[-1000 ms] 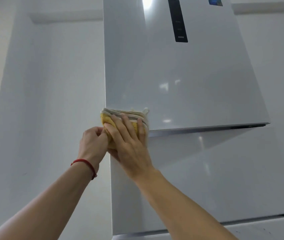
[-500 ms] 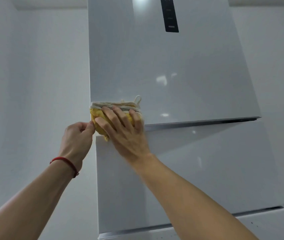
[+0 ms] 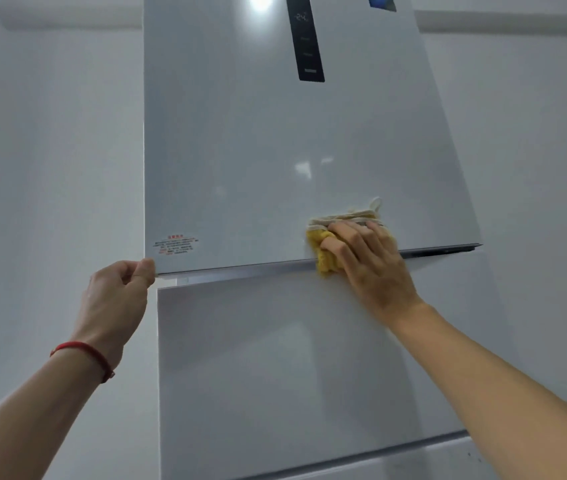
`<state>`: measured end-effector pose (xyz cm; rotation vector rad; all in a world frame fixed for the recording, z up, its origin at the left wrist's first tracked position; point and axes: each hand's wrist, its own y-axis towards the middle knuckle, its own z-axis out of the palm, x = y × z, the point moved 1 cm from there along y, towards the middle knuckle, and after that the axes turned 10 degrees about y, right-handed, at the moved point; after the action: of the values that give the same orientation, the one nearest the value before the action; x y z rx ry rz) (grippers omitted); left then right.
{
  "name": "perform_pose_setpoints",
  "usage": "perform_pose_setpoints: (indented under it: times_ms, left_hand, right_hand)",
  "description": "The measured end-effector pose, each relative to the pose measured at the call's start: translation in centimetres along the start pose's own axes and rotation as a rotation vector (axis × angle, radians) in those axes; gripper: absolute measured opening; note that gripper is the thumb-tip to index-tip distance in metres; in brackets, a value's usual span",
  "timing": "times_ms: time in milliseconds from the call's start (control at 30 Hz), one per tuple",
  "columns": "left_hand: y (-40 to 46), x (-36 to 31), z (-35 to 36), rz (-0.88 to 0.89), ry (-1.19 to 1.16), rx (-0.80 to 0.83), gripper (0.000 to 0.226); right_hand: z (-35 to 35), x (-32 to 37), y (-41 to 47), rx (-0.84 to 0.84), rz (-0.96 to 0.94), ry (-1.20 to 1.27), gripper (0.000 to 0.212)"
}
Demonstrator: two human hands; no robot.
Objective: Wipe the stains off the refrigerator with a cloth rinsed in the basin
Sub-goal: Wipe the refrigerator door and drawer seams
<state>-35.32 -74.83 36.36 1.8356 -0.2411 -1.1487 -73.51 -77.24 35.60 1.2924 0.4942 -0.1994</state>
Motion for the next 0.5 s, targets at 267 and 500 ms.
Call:
perform_pose_setpoints:
  times_ms: [267, 500]
  left_hand:
    - [0.8, 0.6, 0.0, 0.045, 0.034, 0.016, 0.032]
    - [1.7, 0.6, 1.5, -0.011, 0.093, 0.023, 0.037]
  right_hand:
    - [-5.0, -9.3, -5.6, 0.217, 0.264, -0.059, 0.042]
    - [-4.5, -11.4, -7.9, 0.209, 0.767, 0.042, 0.04]
